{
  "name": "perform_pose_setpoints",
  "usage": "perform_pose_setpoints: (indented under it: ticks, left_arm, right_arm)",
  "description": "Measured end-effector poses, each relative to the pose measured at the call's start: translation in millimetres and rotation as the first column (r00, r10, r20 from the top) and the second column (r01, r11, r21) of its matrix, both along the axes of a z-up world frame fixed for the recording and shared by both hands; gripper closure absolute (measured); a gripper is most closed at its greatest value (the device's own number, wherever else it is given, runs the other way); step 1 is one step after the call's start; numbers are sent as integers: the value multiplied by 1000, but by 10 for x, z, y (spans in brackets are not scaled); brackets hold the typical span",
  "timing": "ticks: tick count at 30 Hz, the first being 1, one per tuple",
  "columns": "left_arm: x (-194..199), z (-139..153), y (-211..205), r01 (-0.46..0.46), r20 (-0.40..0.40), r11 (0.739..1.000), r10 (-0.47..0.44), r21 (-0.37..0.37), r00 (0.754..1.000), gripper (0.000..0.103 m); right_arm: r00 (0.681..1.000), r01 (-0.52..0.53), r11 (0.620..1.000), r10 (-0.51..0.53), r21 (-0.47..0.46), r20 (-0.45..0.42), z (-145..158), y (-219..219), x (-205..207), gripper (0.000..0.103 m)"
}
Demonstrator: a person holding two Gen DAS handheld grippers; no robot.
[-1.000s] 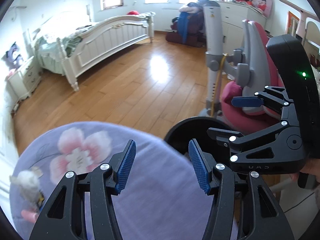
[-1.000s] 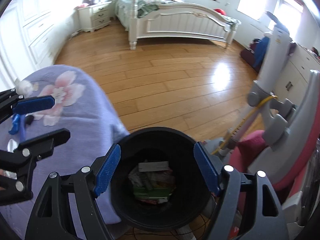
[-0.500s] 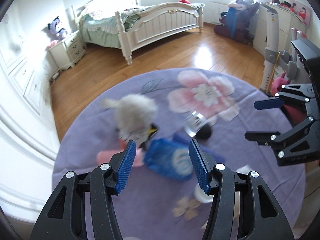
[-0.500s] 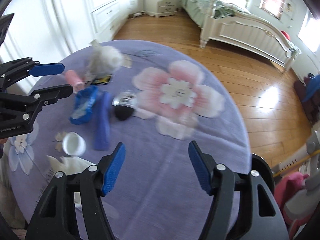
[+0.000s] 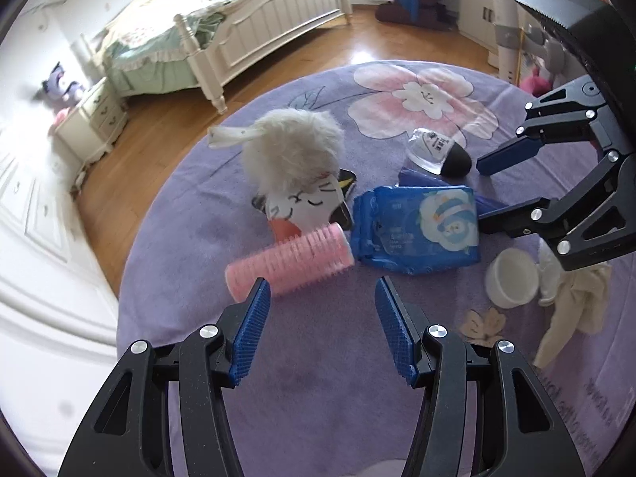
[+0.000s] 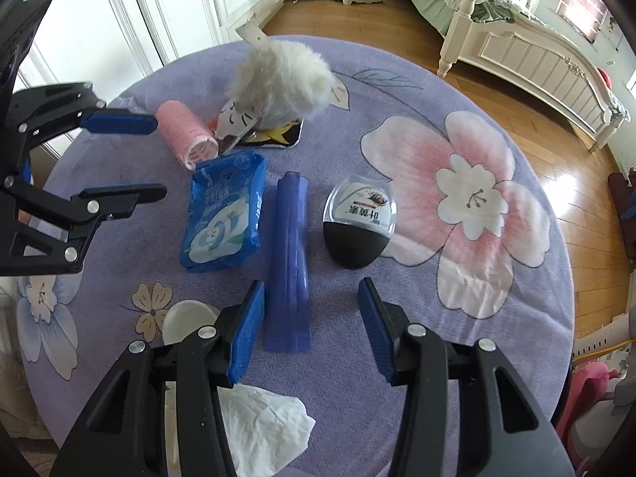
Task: Collect trash
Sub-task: 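Grasp the pink hair roller with the left gripper while the right grasps the blue comb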
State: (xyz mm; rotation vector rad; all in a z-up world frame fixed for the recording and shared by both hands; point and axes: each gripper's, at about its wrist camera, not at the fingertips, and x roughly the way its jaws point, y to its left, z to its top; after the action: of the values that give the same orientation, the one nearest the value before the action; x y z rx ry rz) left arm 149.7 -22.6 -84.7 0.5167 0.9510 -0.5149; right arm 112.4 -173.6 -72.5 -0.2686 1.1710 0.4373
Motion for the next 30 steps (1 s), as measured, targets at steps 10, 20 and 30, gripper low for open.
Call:
perform_pose_setpoints:
  ticks: [10,20,30]
  left_arm:
    - [326,42,-124,110,15,993,-110,36,994,53]
    - [256,96,142,-29,8,996,29,-83,1000,87]
    - [-9,252,273,-99,21,987,103,-123,995,96]
  right_arm:
    - [1000,17,1000,-17,4,-20,14,37,120,79]
    - [1000,12,999,-11,33,-19,16,4,104,86]
    - [1000,1,998,0,69,-19,45,-72,-96,88]
